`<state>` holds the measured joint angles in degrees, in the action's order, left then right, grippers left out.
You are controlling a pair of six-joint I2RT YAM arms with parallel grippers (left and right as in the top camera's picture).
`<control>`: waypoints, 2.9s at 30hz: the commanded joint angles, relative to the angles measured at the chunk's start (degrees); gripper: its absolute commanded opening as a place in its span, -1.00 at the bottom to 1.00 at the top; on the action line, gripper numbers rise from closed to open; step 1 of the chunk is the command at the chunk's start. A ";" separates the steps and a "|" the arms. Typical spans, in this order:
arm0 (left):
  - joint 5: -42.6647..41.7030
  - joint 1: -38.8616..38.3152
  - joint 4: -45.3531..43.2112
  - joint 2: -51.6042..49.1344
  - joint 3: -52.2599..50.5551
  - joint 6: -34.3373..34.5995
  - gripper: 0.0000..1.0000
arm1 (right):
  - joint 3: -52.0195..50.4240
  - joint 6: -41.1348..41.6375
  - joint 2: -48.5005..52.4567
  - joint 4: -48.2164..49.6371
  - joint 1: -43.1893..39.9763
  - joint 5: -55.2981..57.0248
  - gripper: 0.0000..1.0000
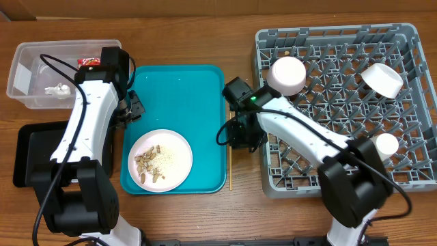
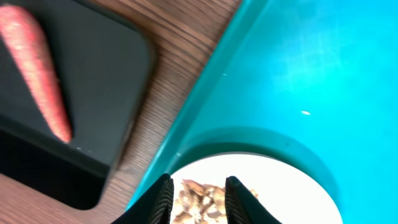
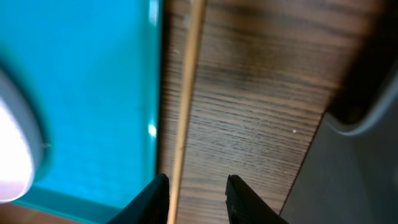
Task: Sort waste into correct bins and load items into the dishwasher
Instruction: 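Lower the left gripper onto the white plate rim and grasp it, then grasp the second chopstick beside the teal tray with the right gripper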
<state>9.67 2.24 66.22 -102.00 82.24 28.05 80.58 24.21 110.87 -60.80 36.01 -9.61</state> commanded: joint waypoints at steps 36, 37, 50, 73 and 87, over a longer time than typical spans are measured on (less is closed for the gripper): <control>-3.32 -0.55 -0.46 1.51 1.18 0.20 -0.31 | 2.86 1.11 7.89 -5.55 0.24 -5.11 -0.34; -3.32 -0.55 -0.46 1.51 1.18 0.20 -0.31 | 2.86 1.11 7.89 -5.51 0.24 -5.70 -0.34; -3.32 -0.55 -0.46 1.51 1.18 0.20 -0.30 | 1.90 1.38 7.96 -0.59 0.42 -6.05 -0.33; -3.32 -0.55 -0.44 1.51 1.18 0.20 -0.28 | -1.81 4.74 8.83 1.38 2.60 4.02 -0.43; -3.32 -0.55 -0.42 1.51 1.18 0.20 -0.28 | -1.81 6.10 8.83 1.25 2.60 4.63 -0.85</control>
<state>6.79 2.24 65.98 -102.00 82.24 28.12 80.55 30.00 118.54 -60.20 38.70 -7.22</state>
